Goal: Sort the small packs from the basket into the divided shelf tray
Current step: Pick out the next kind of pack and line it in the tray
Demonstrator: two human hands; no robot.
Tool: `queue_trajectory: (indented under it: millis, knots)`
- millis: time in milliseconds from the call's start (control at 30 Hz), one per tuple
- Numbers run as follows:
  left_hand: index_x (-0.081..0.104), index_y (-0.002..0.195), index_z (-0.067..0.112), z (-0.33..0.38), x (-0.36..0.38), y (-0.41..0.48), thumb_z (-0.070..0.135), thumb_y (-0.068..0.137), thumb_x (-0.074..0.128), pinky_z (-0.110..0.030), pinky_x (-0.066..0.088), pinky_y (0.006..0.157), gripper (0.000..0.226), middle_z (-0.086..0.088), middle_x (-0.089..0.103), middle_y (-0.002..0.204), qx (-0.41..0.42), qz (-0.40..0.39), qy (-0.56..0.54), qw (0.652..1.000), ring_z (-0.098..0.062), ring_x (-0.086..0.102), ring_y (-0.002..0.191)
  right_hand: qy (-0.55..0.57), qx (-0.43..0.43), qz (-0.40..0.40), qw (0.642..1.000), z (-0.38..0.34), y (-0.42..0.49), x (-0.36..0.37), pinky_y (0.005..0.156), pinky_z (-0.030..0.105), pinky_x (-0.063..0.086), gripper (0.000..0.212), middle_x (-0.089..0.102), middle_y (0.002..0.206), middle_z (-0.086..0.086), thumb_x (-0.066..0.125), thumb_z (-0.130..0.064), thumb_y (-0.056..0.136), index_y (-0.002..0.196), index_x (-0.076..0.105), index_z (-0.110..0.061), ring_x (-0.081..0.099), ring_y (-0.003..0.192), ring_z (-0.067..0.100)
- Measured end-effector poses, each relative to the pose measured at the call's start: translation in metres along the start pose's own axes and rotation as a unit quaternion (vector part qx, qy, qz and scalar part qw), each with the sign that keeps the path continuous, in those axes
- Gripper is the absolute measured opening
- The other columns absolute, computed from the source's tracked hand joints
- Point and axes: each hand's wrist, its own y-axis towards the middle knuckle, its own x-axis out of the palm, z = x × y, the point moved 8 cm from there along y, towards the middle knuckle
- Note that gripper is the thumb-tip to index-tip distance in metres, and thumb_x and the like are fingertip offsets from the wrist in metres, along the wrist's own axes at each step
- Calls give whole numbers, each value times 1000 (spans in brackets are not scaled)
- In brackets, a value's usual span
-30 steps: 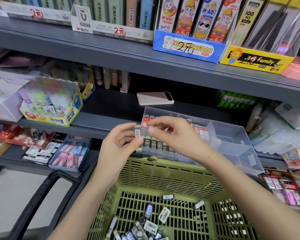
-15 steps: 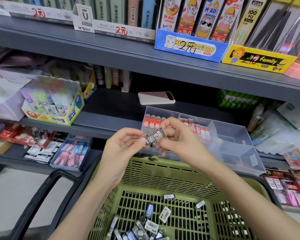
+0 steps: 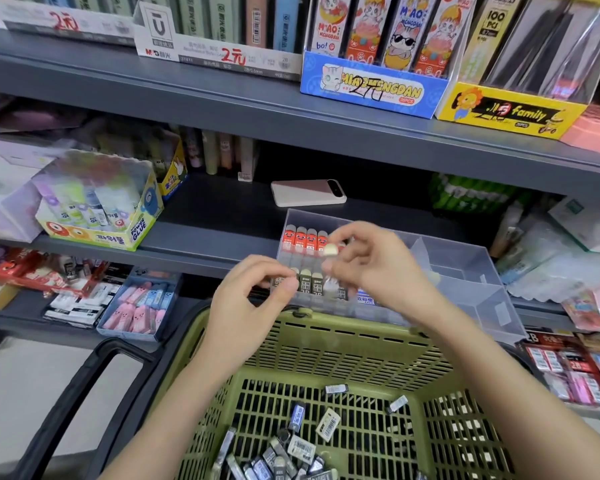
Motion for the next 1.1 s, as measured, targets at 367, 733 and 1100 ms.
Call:
queue_trajectory:
  millis: [367, 733, 1100]
  knots:
    - [73, 101, 20, -4, 21, -4, 46, 87, 51, -37, 30, 97, 37, -2, 66, 113, 123, -66, 344, 928, -24, 56, 109, -205, -14, 95, 974, 30, 19, -10, 67, 24, 38, 20, 64, 66, -12, 70, -32, 79, 82, 50, -31, 52, 67, -2]
    - [72, 100, 19, -10, 19, -2, 46, 87, 48, -36, 28, 97, 38, -2, 65, 114, 97, -78, 370, 920, -25, 55, 108, -238, 12, 55, 970, 35, 18, -5, 63, 26, 39, 22, 68, 75, -10, 74, -32, 75, 78, 52, -32, 55, 70, 3]
    - [72, 100, 20, -11, 21, -2, 46, 87, 48, -37, 29, 96, 38, -3, 64, 114, 91, -87, 374, 919, -24, 52, 109, -268, 4, -13, 963, 33, 22, 9, 69, 26, 40, 17, 68, 73, -11, 75, -34, 76, 83, 60, -28, 57, 77, 9]
